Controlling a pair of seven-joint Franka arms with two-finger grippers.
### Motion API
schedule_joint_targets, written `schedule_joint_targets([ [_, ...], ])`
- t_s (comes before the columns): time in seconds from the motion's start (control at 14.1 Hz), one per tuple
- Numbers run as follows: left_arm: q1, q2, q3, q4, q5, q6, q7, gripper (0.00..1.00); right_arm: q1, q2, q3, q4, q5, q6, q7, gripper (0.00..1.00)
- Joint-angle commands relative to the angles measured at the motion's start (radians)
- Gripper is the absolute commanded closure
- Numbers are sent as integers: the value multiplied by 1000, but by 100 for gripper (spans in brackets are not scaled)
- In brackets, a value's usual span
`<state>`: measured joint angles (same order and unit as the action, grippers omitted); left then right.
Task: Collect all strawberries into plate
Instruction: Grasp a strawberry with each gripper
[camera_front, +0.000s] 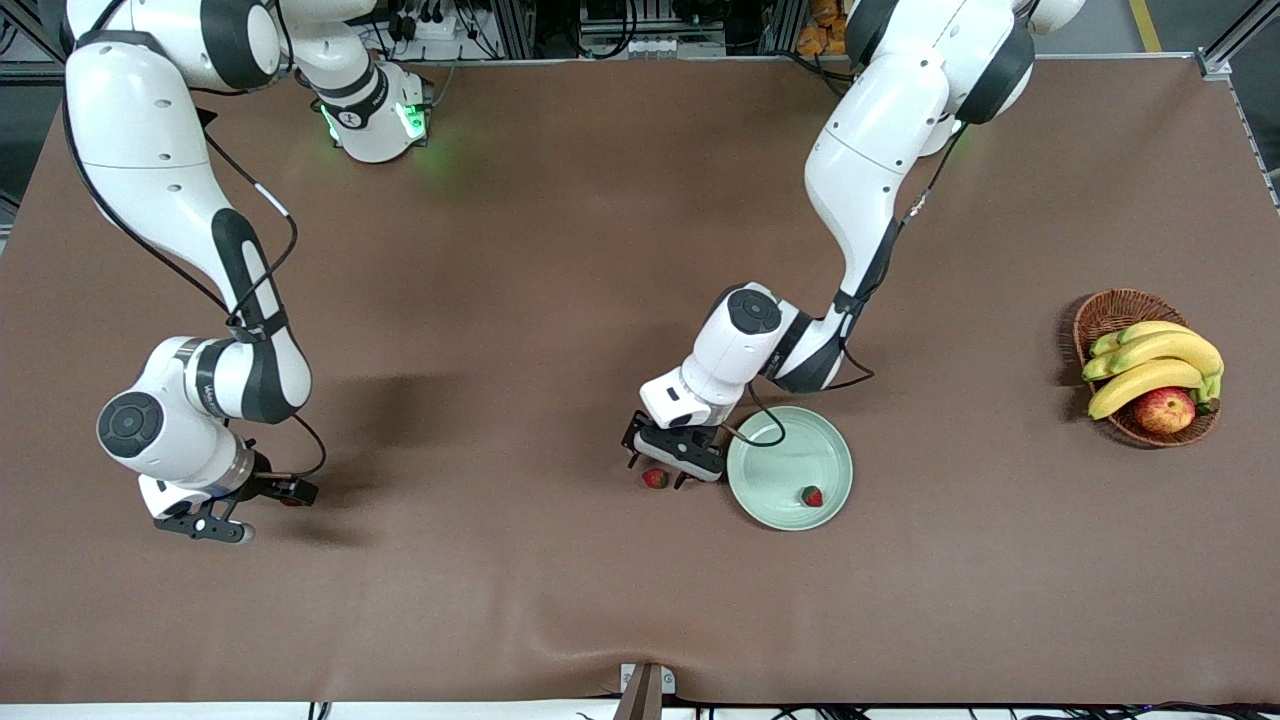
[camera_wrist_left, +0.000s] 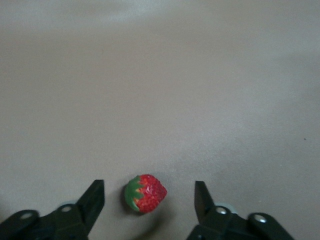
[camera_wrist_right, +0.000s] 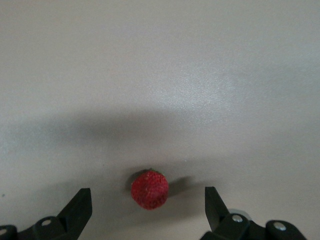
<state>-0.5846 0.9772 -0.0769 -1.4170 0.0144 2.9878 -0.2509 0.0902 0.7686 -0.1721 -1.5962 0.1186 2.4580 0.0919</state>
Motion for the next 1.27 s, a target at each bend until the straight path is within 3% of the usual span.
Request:
schedule_joint_targets([
  [0.0, -9, 29, 14, 36, 21, 37, 41, 25, -15, 27, 14, -5, 41, 76, -9, 0],
  [0.14, -11, 47, 19, 36, 21, 89, 44, 27, -17, 31, 14, -5, 42, 78, -11, 0],
  [0.64, -23, 57, 20, 32, 22, 94, 50, 37, -12, 28, 16, -18, 41, 70, -14, 1],
  [0.78, -21, 58, 20, 29, 22, 94, 53, 41, -10, 26, 14, -18, 41, 65, -14, 28],
  [0.85, -20, 58, 19, 29, 22, 94, 65, 46, -10, 26, 14, -19, 41, 65, -14, 37],
  [0.99, -18, 58, 19, 26, 22, 94, 78, 59, -12, 18, 16, -25, 41, 64, -17, 48],
  [1.2, -20, 52, 19, 26, 21, 94, 73, 83, -12, 8, 16, -50, 41, 62, -47, 54],
])
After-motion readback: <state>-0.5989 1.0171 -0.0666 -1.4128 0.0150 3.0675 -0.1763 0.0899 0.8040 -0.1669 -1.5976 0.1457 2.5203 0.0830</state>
